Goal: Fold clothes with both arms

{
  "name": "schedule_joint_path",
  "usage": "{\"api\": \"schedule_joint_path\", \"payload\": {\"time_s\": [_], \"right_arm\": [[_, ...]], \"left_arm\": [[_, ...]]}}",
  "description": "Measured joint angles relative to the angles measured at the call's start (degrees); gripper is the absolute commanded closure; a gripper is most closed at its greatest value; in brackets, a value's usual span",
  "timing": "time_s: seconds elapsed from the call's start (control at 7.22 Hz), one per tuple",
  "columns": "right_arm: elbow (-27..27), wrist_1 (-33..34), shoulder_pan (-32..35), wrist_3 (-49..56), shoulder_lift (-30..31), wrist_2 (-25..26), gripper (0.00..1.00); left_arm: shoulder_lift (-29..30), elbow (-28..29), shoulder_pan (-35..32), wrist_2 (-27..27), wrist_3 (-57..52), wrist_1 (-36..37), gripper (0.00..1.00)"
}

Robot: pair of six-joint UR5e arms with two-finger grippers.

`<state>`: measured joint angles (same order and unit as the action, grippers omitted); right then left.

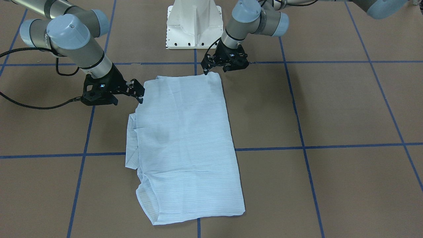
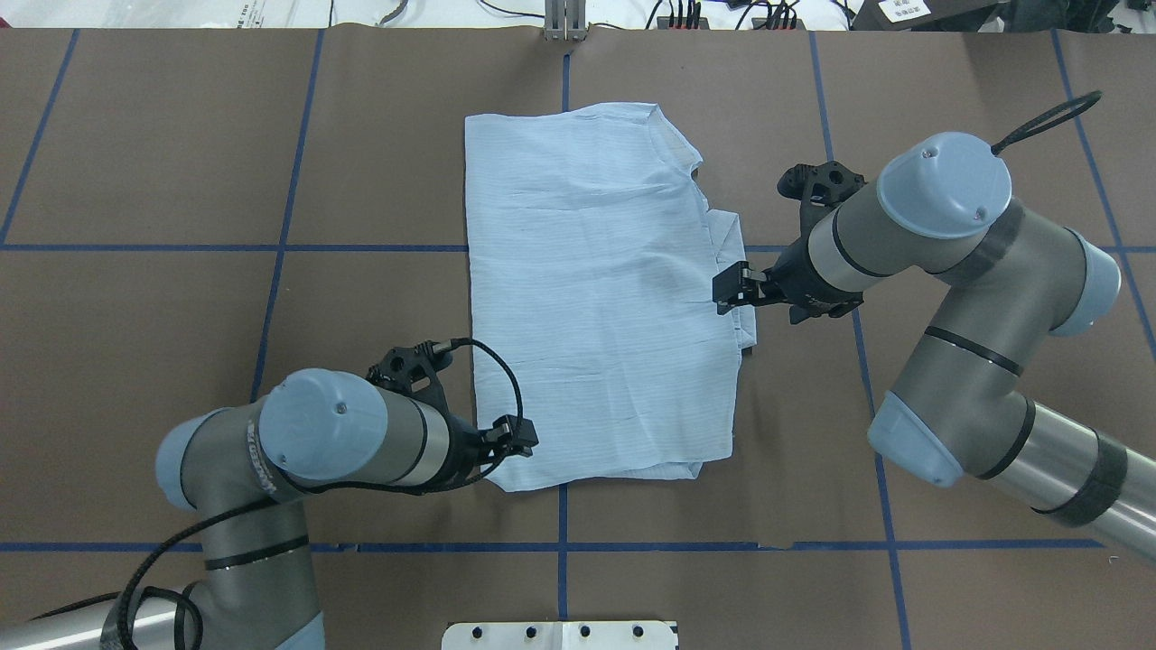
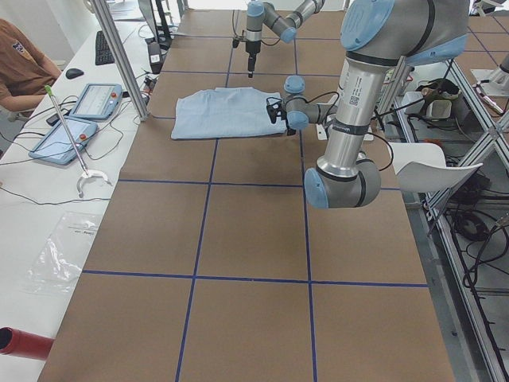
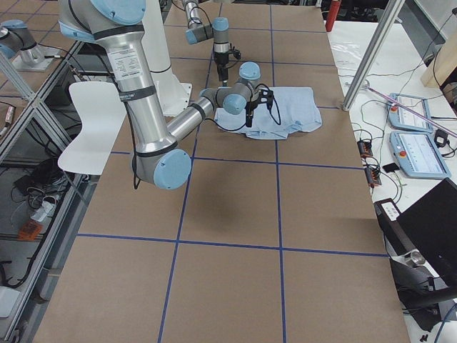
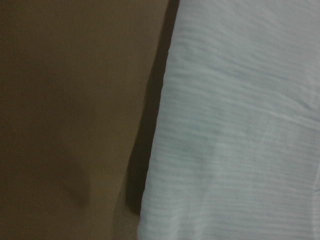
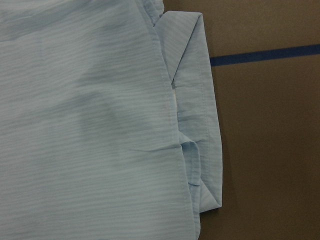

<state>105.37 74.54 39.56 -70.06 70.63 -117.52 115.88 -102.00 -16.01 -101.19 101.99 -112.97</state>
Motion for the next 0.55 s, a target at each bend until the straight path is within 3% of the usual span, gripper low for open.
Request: {"api": "schedule_joint_path", "payload": {"time_s": [0.42, 0.55], "right_arm": [[0.1, 0.0, -0.2, -0.2, 0.1, 0.2, 0.0], [0.0, 0.0, -0.3, -0.2, 0.1, 0.3, 0.0]], "left_arm": [[0.3, 0.6, -0.4, 0.4, 0.3, 0.2, 0.31], [0.4, 0.7, -0.9, 0.4, 0.3, 0.2, 0.33]]}}
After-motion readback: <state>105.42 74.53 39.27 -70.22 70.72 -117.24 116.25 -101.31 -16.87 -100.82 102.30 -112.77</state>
